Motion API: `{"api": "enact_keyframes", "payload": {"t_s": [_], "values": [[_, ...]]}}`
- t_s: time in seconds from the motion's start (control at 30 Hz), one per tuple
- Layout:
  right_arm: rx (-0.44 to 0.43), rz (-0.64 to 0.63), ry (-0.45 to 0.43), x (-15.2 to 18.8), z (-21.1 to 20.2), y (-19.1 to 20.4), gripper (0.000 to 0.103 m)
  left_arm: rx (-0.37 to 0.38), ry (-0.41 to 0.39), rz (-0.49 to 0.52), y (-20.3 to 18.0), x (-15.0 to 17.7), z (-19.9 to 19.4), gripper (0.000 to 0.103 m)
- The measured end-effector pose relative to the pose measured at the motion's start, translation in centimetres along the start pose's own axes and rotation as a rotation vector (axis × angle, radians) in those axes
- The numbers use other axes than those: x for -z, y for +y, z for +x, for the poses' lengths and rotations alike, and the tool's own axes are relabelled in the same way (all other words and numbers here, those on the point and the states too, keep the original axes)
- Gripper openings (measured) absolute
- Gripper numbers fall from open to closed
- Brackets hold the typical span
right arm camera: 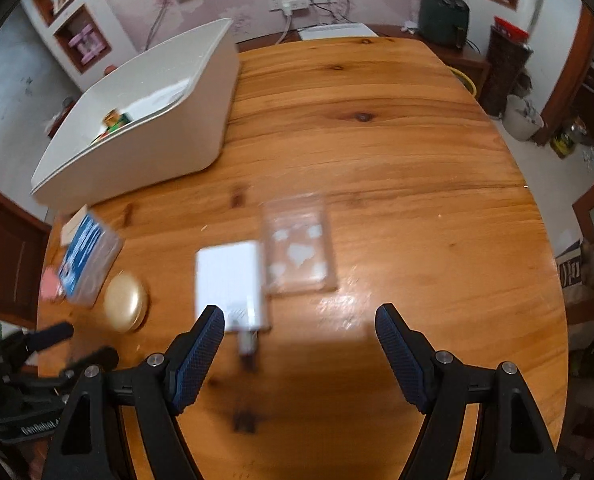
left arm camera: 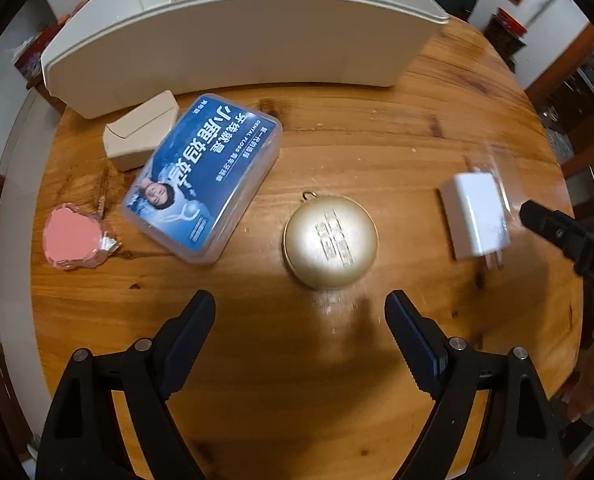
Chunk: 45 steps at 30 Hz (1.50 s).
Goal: Organize rigid objects
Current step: 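Grasp the gold round compact with the left tool while the right tool grasps the clear plastic box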
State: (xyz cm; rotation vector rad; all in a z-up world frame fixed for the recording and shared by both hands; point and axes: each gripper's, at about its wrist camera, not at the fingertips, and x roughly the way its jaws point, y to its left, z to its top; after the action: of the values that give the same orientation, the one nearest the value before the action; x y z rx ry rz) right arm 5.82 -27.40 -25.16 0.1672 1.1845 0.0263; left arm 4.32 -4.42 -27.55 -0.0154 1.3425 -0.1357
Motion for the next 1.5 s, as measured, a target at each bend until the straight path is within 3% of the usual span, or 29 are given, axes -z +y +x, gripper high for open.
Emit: {"api": "enact_keyframes", "payload": {"t_s": [0.33,0.43,0.47,0.5,0.57,0.77,0.8,0.93,1.13,1.3,1.5], "values": [[0.016,0.0,0.046,-3.9,3.3,0.9,0.079,-0.021,-0.012,-0.043,0.0,-1.8,1.6,0.089],[0.071,-0.025,0.096,-4.6,4.5,1.6,0.078,-0.03,-0.013,-0.042,0.1,-2.1,1.7,0.089],[0.084,-0.034,0.107,-4.7,4.8,1.7,0.075,-0.034,-0.012,-0.041,0.1,-2.1,1.7,0.089],[0.094,-0.04,0.114,-4.7,5.0,1.7,0.062,-0.036,-0.012,-0.039,0.1,-2.1,2.0,0.089],[0.124,-0.061,0.123,-4.6,5.1,2.0,0.051,-0.036,-0.012,-0.037,0.0,-2.0,1.9,0.089],[0.122,-0.029,0.13,-3.6,4.7,0.6,0.051,-0.03,0.0,-0.042,-0.4,-2.9,2.1,0.088],[0.122,-0.022,0.131,-3.5,4.6,0.3,0.051,-0.036,0.002,-0.046,-1.4,-3.3,2.5,0.086],[0.111,0.007,0.131,-2.6,4.2,-0.6,0.05,-0.074,-0.018,-0.018,-2.4,-2.8,2.0,0.059],[0.074,0.042,0.137,-1.4,3.4,-1.7,0.05,-0.053,-0.003,0.019,-3.0,-2.6,2.2,0.059],[0.045,0.044,0.109,-0.5,1.1,-0.7,0.05,-0.039,-0.007,0.062,-3.3,-1.9,-0.3,0.059],[-0.006,0.013,0.053,0.0,-2.8,1.7,0.05,-0.015,-0.071,0.136,-3.5,-2.1,-6.6,0.059]]}}
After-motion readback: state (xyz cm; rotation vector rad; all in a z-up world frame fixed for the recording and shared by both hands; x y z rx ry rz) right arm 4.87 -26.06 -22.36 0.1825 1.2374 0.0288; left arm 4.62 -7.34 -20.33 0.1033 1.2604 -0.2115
